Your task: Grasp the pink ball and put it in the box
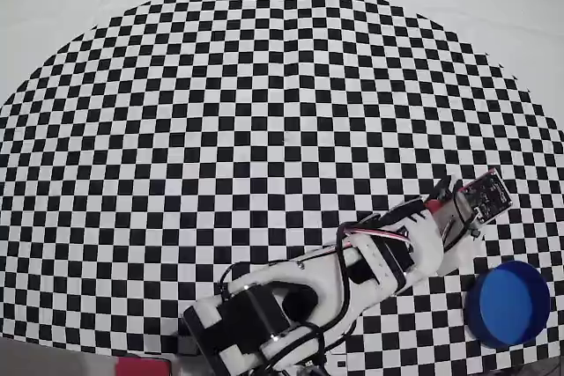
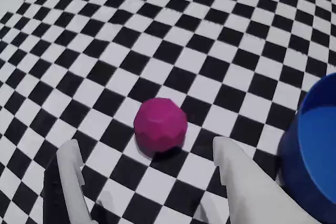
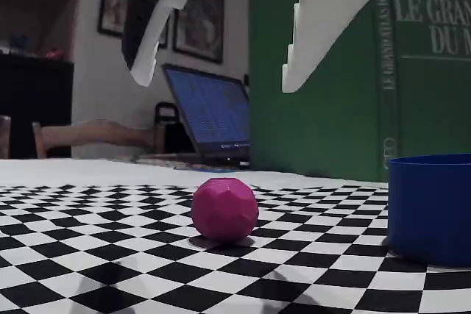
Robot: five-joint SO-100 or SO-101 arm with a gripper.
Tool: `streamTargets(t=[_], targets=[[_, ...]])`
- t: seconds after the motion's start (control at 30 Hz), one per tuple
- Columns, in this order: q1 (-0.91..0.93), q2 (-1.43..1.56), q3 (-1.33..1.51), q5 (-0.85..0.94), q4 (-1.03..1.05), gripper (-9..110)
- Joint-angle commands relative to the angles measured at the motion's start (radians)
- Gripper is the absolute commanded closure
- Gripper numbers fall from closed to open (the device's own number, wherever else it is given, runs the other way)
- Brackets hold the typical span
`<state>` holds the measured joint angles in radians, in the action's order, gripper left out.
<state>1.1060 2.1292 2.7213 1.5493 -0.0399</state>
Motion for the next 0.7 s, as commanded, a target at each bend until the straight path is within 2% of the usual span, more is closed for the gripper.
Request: streamTargets(t=[0.0,0.67], targets=[[0.011,-0.031,-0.066,0.000,-0.018,73],[0.008,-0.299,-0.241,0.000,-0.028,73]])
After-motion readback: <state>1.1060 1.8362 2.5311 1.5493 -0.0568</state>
